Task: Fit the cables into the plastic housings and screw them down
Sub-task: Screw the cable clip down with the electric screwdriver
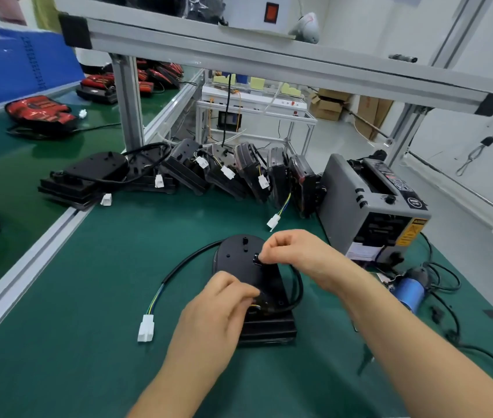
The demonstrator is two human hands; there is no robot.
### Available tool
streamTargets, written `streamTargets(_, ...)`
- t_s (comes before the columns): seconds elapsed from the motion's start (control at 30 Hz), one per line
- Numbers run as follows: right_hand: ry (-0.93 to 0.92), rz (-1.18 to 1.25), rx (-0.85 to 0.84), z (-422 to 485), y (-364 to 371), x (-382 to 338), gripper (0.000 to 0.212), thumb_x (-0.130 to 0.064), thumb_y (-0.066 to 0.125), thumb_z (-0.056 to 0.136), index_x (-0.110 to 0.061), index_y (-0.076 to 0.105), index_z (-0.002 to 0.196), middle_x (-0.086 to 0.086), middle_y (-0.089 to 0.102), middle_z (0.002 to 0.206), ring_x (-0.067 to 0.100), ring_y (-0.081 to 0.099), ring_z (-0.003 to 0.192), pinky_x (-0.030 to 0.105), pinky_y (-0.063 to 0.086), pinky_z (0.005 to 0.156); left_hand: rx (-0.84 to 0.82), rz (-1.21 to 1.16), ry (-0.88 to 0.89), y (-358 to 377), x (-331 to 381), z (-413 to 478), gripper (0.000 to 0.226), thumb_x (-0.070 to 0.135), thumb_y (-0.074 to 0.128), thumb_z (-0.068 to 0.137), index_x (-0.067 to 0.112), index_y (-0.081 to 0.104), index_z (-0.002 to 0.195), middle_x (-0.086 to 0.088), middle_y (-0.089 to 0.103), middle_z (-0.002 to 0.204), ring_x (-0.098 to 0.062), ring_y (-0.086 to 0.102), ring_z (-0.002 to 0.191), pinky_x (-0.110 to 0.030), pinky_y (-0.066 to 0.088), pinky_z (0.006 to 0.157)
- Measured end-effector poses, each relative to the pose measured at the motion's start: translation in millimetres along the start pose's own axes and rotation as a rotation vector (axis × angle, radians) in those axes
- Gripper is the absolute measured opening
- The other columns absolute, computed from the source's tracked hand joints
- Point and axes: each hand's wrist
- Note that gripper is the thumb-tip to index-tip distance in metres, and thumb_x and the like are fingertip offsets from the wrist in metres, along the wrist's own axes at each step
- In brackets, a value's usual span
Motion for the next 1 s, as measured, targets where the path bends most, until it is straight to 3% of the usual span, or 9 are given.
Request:
streamTargets(0.07, 0.012, -0.06, -0.053, 5, 6, -4, 0.006, -0.015, 0.072, 0.078, -0.01, 0.068, 0.076, -0.004, 0.064, 0.075, 0.006, 0.055, 0.078, 0.031, 0.044, 0.088, 0.122, -0.016, -0.148, -3, -10, 4, 0.015, 0.01, 0.062, 0.09, 0.021, 0.071, 0.094, 0.015, 0.055, 0.09, -0.007, 0.055, 0.077, -0.021, 0.043, 0.067)
streamTargets(0.13, 0.025, -0.085, -0.083, 9, 10, -9, 0.008, -0.016, 0.072, 0.077, -0.008, 0.069, 0.079, 0.001, 0.063, 0.079, 0.011, 0.054, 0.081, 0.036, 0.043, 0.09, 0.178, 0.004, -0.261, -7, -22, 9, 0.018, 0.009, 0.058, 0.092, 0.02, 0.071, 0.098, 0.015, 0.056, 0.094, -0.007, 0.056, 0.087, -0.02, 0.041, 0.073)
streamTargets(0.3, 0.056, -0.174, -0.172, 19, 20, -22, 0.003, -0.019, 0.073, 0.074, -0.018, 0.071, 0.075, -0.003, 0.067, 0.078, 0.007, 0.056, 0.078, 0.028, 0.042, 0.083, 0.009, 0.086, -0.39, -9, -39, 18, 0.029, 0.022, 0.048, 0.098, 0.024, 0.062, 0.124, 0.015, 0.054, 0.113, -0.005, 0.037, 0.112, -0.013, 0.025, 0.088)
streamTargets(0.4, 0.085, -0.249, -0.211, 23, 25, -25, 0.004, -0.02, 0.074, 0.074, -0.02, 0.07, 0.074, -0.007, 0.065, 0.073, 0.005, 0.055, 0.075, 0.025, 0.041, 0.081, -0.083, 0.055, -0.43, -7, -41, 17, 0.038, 0.032, 0.05, 0.096, 0.028, 0.053, 0.133, 0.015, 0.051, 0.126, -0.002, 0.026, 0.116, -0.012, 0.018, 0.095)
streamTargets(0.6, 0.106, -0.262, -0.173, 27, 26, -20, 0.008, -0.022, 0.076, 0.072, -0.023, 0.069, 0.067, -0.014, 0.064, 0.067, 0.002, 0.056, 0.072, 0.02, 0.04, 0.072, -0.1, 0.075, -0.456, -6, -40, 12, 0.044, 0.041, 0.051, 0.093, 0.036, 0.049, 0.136, 0.02, 0.047, 0.129, -0.002, 0.022, 0.124, -0.025, 0.026, 0.107)
streamTargets(0.73, 0.115, -0.258, -0.132, 27, 26, -17, 0.006, -0.025, 0.076, 0.07, -0.022, 0.071, 0.07, -0.007, 0.066, 0.074, 0.008, 0.056, 0.078, 0.025, 0.041, 0.075, -0.109, 0.083, -0.453, -7, -39, 11, 0.044, 0.042, 0.05, 0.094, 0.037, 0.047, 0.137, 0.02, 0.047, 0.13, -0.002, 0.021, 0.126, -0.03, 0.028, 0.108)
streamTargets(1.0, 0.124, -0.283, -0.176, 24, 28, -20, 0.01, -0.025, 0.077, 0.07, -0.028, 0.069, 0.064, -0.014, 0.065, 0.072, 0.005, 0.058, 0.08, 0.021, 0.04, 0.073, -0.122, 0.1, -0.455, -6, -40, 12, 0.044, 0.043, 0.047, 0.095, 0.039, 0.045, 0.139, 0.019, 0.046, 0.131, -0.003, 0.021, 0.126, -0.03, 0.028, 0.107)
Point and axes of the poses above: each hand's wrist, its own z-axis towards the middle knuckle, its own y-axis out of the palm, x = y × z
